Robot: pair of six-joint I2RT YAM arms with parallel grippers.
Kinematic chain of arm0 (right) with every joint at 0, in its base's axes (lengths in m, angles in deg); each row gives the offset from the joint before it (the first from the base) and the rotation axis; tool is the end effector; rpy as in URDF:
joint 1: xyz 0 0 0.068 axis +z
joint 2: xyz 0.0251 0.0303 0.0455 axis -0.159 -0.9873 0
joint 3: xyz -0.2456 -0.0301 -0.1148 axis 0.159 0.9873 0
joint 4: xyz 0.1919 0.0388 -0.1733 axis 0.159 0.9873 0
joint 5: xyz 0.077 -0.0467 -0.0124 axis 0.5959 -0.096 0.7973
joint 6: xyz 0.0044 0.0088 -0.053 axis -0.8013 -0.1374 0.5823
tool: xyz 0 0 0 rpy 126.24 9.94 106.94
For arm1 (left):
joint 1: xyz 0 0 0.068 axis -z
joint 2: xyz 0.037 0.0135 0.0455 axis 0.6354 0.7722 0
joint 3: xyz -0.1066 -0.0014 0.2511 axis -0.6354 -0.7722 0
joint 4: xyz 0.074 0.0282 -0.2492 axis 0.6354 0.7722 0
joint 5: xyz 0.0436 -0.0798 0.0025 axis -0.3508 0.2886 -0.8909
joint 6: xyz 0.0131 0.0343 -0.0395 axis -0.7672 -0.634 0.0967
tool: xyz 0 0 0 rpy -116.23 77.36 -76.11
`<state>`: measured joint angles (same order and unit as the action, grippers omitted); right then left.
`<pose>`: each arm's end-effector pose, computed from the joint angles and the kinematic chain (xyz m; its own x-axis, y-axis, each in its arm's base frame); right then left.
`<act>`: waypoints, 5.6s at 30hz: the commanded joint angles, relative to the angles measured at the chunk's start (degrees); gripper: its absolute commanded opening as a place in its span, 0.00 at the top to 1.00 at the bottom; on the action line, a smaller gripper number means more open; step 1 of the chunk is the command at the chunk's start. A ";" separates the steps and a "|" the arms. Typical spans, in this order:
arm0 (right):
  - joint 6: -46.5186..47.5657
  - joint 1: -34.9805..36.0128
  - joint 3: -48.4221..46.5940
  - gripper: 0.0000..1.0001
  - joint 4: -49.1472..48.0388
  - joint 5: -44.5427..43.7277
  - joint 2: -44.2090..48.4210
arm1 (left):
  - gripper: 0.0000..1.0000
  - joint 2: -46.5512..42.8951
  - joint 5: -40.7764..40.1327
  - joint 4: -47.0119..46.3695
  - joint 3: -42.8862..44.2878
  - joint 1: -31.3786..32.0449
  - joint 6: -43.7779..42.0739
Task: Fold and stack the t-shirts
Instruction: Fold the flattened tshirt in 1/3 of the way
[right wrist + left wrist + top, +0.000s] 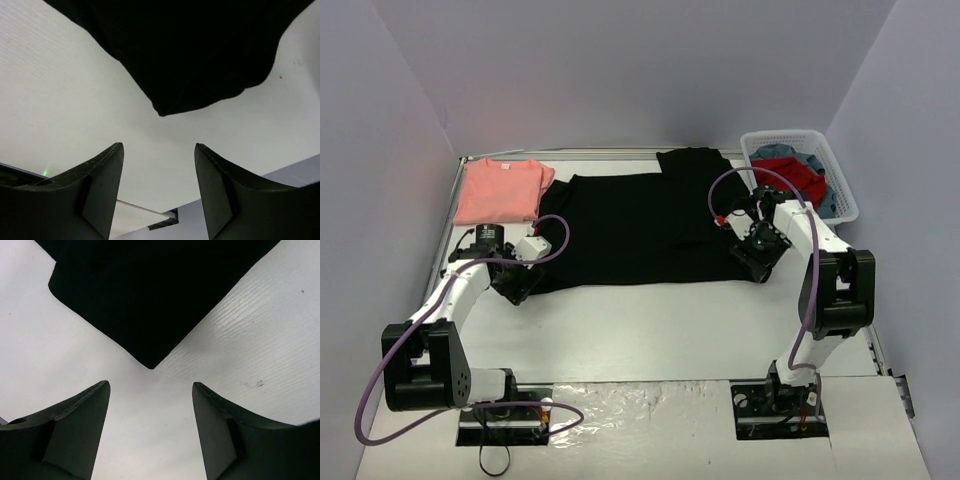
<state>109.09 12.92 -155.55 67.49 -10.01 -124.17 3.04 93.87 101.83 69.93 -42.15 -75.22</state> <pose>0.3358 0.0255 0.2173 -0.6410 -0.7179 -0.2715 -0.7144 0.6874 -0.1309 0.2477 0.0018 0.2113 -0.6489 0.5529 -0.5227 0.6029 0.7927 0.0901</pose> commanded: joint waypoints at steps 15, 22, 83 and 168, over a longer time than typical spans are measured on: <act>2.21 -3.51 -5.25 0.76 -0.62 6.28 -12.71 | 0.35 -2.38 -1.75 -1.35 -2.68 -0.55 0.45; 2.65 -5.35 -1.30 1.00 -0.35 4.97 -4.81 | 0.35 -1.42 -1.58 -1.17 -1.10 -0.73 0.63; 6.96 -15.63 5.38 1.00 -3.25 8.74 -8.92 | 0.57 19.85 1.95 8.33 8.92 8.50 -1.66; -12.19 -8.43 -18.88 1.00 -4.31 14.02 38.17 | 0.98 -27.33 0.71 13.59 31.06 -2.75 15.57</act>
<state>97.36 4.94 -176.14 65.33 6.12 -87.64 -24.17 98.03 115.14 100.25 -44.01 -58.98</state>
